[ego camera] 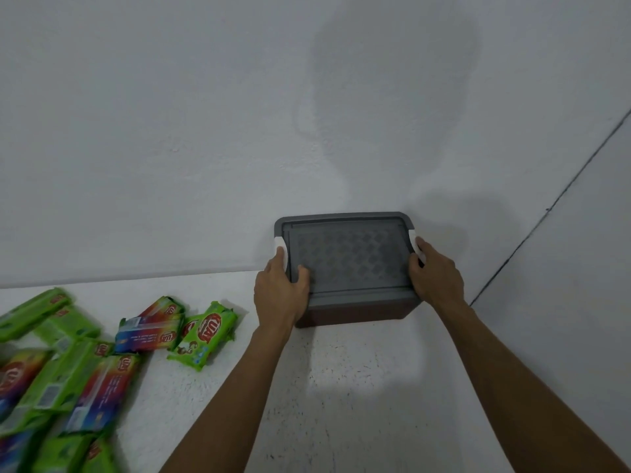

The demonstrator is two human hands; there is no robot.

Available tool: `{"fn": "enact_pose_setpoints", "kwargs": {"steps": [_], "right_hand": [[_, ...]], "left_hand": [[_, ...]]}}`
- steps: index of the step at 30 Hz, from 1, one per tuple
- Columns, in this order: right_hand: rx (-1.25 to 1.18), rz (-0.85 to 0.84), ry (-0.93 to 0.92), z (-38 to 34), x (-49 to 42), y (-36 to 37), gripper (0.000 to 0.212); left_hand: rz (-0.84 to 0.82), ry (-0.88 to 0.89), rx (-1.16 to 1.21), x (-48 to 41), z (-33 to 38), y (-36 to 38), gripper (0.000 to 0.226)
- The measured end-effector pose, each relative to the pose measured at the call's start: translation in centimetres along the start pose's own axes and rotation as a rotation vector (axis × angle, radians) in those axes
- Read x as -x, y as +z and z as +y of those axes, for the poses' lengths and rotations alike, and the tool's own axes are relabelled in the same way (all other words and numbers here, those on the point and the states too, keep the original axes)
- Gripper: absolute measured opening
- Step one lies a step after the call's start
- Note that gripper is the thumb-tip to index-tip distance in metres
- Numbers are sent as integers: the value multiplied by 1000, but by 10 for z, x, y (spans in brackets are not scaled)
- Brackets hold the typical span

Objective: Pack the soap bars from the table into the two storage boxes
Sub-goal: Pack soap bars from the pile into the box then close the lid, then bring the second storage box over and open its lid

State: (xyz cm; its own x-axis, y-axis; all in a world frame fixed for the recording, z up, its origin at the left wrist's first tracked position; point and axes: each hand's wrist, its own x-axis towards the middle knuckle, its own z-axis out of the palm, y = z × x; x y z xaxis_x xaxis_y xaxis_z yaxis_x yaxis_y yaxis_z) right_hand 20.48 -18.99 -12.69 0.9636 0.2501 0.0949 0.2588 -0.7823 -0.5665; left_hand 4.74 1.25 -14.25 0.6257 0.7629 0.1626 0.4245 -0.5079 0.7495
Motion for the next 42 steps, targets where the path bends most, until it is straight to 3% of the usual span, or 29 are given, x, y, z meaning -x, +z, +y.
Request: {"fn": "enact_pose_setpoints", "kwargs": {"steps": [7,12,15,20,30,42], "right_hand": [[265,221,-143,-4,17,8,30],[345,147,-260,-18,53,19,40],[326,101,-292,-38,77,27,23],[207,96,-484,-92,103,47,21],[115,-407,-643,-311,193,125,38],[65,-683,-1013,-545,341,234,42]], "left_hand": [[-209,51,-35,1,-8,-13,69],[-433,-8,3,12,-31,-38,69],[-490,-57,-84,19,-51,-62,77],[-595,-61,-365,21,-95,-130,52],[-266,-227,-483,37,-207,-336,58],[254,-445,-552,104,-333,-547,48]]}}
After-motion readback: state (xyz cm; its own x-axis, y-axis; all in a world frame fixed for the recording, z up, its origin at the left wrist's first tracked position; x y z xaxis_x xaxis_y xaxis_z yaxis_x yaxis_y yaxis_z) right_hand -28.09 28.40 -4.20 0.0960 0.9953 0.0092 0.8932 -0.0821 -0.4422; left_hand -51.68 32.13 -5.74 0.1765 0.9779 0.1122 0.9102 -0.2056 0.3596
